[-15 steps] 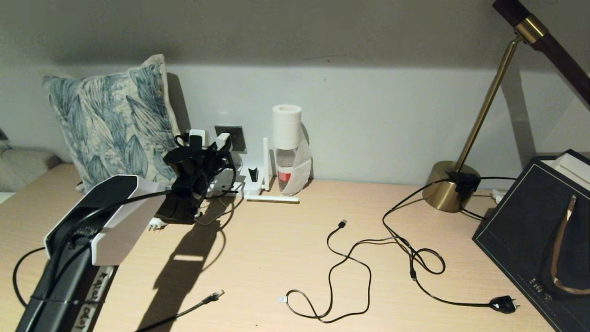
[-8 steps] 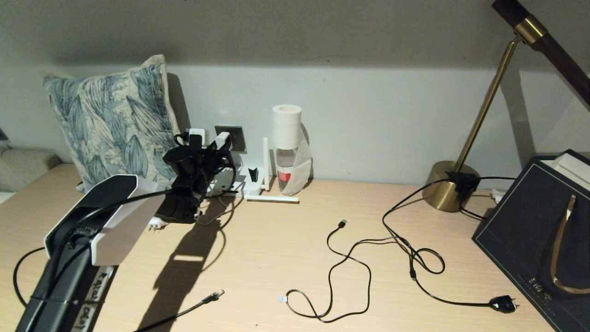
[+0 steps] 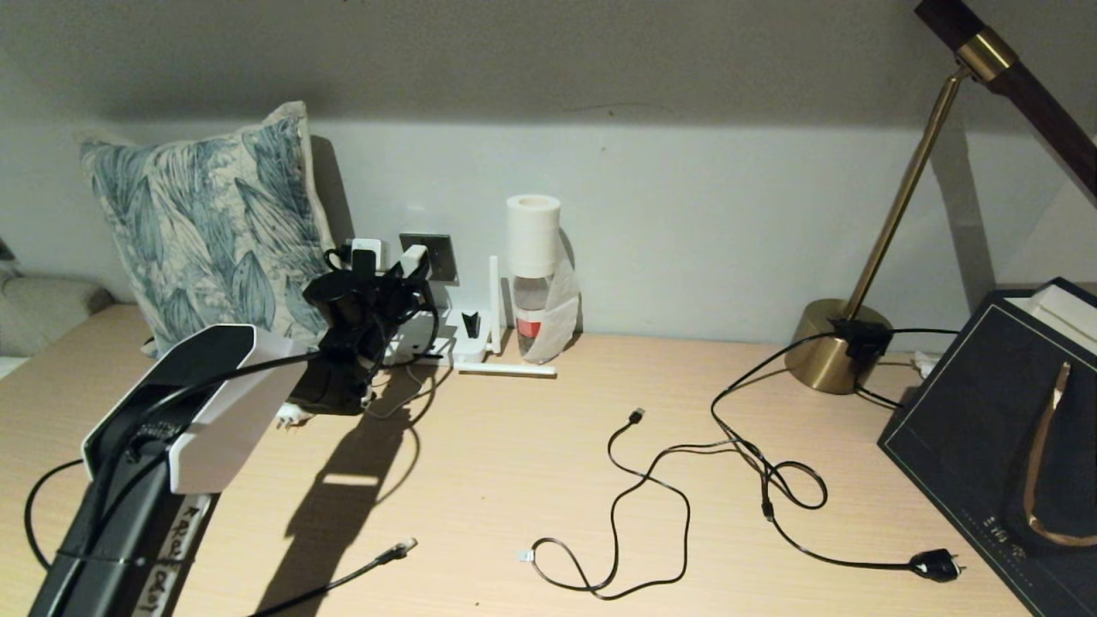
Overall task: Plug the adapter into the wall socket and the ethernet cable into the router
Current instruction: Plug plug into socket
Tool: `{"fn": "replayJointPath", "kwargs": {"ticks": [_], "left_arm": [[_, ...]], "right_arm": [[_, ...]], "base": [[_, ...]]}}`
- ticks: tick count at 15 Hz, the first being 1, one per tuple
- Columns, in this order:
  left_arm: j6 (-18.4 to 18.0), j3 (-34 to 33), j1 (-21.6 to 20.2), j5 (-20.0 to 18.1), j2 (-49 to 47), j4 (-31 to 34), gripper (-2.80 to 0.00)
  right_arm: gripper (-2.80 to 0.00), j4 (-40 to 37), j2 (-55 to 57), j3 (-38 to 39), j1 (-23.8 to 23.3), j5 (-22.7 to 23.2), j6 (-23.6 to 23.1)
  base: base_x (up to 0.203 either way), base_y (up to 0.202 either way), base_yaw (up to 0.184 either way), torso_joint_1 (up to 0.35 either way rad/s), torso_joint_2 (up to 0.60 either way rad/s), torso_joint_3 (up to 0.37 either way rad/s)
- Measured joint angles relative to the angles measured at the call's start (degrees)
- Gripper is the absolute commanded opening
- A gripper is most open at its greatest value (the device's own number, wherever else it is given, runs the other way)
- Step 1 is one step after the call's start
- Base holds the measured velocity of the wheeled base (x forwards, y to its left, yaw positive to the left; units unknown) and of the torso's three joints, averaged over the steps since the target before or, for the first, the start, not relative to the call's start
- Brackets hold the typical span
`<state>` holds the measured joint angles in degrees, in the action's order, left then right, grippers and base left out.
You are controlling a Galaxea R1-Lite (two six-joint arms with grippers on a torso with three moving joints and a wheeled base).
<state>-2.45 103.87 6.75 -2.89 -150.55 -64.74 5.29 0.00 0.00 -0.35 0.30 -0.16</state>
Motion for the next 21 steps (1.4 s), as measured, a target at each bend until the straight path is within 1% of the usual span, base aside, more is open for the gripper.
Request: {"fn": "replayJointPath", "kwargs": {"ticks": [21], "left_arm": [[0.0,-0.5,-0.1,0.2,0.1,-0.6,-2.8]], "right_arm": [[-2.8,0.0,0.0,0.0,0.0,0.0,0.0]], "base": [[0.0,0.0,0.0,0.0,0.0,0.0]]}}
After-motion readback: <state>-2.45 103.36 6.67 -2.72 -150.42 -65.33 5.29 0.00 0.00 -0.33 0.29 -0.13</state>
